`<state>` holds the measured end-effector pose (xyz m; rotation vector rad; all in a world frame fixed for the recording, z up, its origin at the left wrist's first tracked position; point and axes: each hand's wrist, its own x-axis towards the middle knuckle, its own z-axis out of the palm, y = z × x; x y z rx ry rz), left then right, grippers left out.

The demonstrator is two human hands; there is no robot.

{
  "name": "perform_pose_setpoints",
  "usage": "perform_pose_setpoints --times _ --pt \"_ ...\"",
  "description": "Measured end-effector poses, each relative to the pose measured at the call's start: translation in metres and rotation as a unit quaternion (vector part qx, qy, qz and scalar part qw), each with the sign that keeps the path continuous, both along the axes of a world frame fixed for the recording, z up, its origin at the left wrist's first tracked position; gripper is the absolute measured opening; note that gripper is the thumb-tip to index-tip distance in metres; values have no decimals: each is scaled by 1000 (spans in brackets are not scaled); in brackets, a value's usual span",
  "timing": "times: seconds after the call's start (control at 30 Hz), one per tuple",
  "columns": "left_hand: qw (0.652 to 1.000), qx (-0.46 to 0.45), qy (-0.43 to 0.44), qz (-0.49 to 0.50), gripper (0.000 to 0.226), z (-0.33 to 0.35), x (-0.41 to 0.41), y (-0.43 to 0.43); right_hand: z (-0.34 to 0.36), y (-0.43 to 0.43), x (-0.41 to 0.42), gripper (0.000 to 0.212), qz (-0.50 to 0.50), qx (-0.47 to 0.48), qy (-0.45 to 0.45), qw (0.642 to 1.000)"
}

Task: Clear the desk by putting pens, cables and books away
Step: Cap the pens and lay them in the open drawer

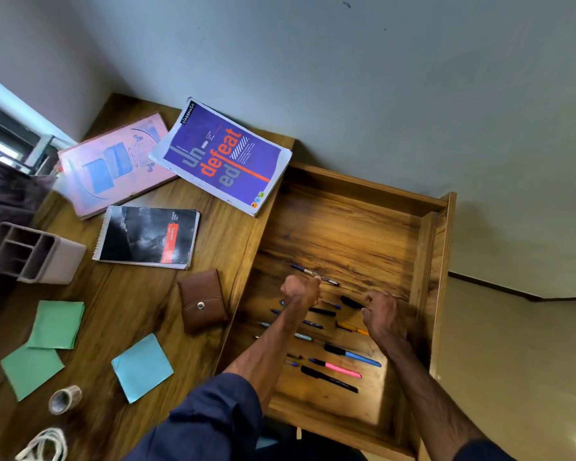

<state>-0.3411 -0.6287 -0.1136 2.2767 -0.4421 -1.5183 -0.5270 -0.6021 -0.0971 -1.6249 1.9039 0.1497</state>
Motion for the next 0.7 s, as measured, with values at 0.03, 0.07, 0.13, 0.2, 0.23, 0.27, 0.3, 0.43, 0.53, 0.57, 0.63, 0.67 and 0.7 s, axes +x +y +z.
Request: perform_pose_setpoints --times 0.03,0.07,0.13,0.2,0.23,0.27,0.3,0.43,0.53,0.57,0.63,0.67,0.7 --pt "1000 -5 -10 -11 29 4 2 5 5 -1 7 27 -9 -21 1 1000" --pt "999 -16 -22 -25 30 10 4 11 10 -1 16 24 -8 -50 -12 999" --pt "997 -45 -41 -50 32 26 10 24 21 4 39 19 10 -85 -44 995" --pt "993 -74 -49 -81 32 39 18 36 30 9 59 18 13 -110 -74 991" --pt "989 -90 -59 -100 31 48 24 45 38 15 70 18 24 -118 -90 989" --pt "985 -105 -75 -114 29 58 32 55 43 20 81 17 35 -127 -111 985" --pt "981 -120 -93 -122 28 66 40 64 50 25 92 16 49 -136 -135 980" --pt "969 -180 -141 -95 24 94 76 108 74 49 135 12 105 -165 -215 957" --pt "961 -208 -172 -64 22 111 104 145 87 71 163 12 140 -179 -253 940" --pt "960 -214 -172 -48 21 116 112 158 91 80 173 12 152 -177 -263 936" --pt "959 -219 -179 -19 20 122 131 187 95 99 191 13 185 -171 -281 926" --pt "957 -214 -194 -9 20 125 140 200 94 109 199 13 202 -166 -286 922" --pt "956 -206 -211 4 20 126 150 215 95 121 209 11 223 -157 -285 919"
